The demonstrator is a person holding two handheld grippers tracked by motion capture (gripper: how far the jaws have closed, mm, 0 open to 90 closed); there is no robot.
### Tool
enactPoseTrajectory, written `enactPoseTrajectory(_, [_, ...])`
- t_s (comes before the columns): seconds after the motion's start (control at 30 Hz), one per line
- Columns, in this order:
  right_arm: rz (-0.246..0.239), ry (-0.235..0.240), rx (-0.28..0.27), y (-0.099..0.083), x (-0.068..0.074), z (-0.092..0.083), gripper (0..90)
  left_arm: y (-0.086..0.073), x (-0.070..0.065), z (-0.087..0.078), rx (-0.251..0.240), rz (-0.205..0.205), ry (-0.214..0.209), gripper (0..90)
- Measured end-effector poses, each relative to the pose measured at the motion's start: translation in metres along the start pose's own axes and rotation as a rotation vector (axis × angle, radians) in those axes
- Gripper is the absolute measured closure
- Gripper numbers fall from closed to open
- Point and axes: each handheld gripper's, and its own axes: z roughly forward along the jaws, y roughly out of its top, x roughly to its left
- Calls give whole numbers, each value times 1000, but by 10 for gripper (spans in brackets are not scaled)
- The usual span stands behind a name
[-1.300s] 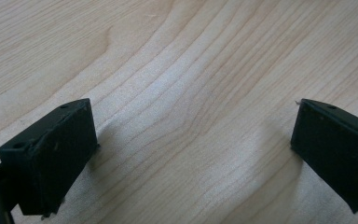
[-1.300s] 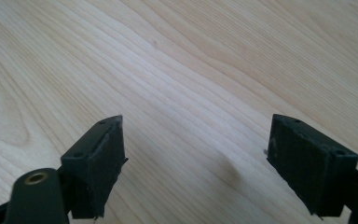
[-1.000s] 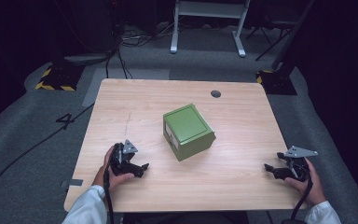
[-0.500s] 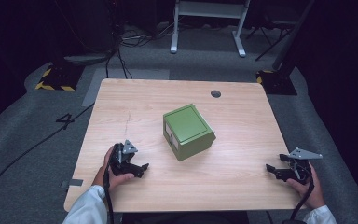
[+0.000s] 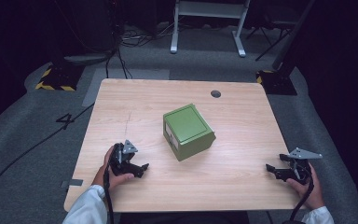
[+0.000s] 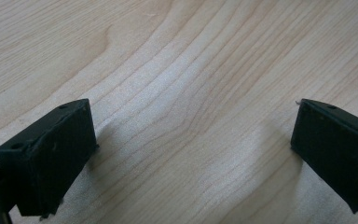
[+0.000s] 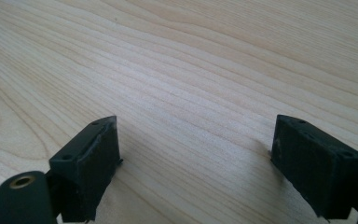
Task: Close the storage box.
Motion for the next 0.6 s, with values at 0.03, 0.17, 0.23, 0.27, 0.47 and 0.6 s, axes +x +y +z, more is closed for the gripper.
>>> enactPoseTrajectory(0.03, [0, 0, 1, 0, 0, 0, 153, 0, 0, 0, 0, 0, -1, 1])
enactPoseTrajectory(0.17, [0, 0, 1, 0, 0, 0, 153, 0, 0, 0, 1, 5, 0, 1])
enactPoseTrajectory(0.23, [0, 0, 1, 0, 0, 0, 153, 0, 0, 0, 1, 3, -2, 1])
enactPoseTrajectory(0.27, [0, 0, 1, 0, 0, 0, 153, 0, 0, 0, 2, 3, -3, 1])
enactPoseTrajectory(0.47, [0, 0, 1, 0, 0, 0, 153, 0, 0, 0, 1, 3, -3, 1])
enactPoseTrajectory(0.6, [0, 0, 1, 0, 0, 0, 153, 1, 1, 0, 2, 6, -3, 1])
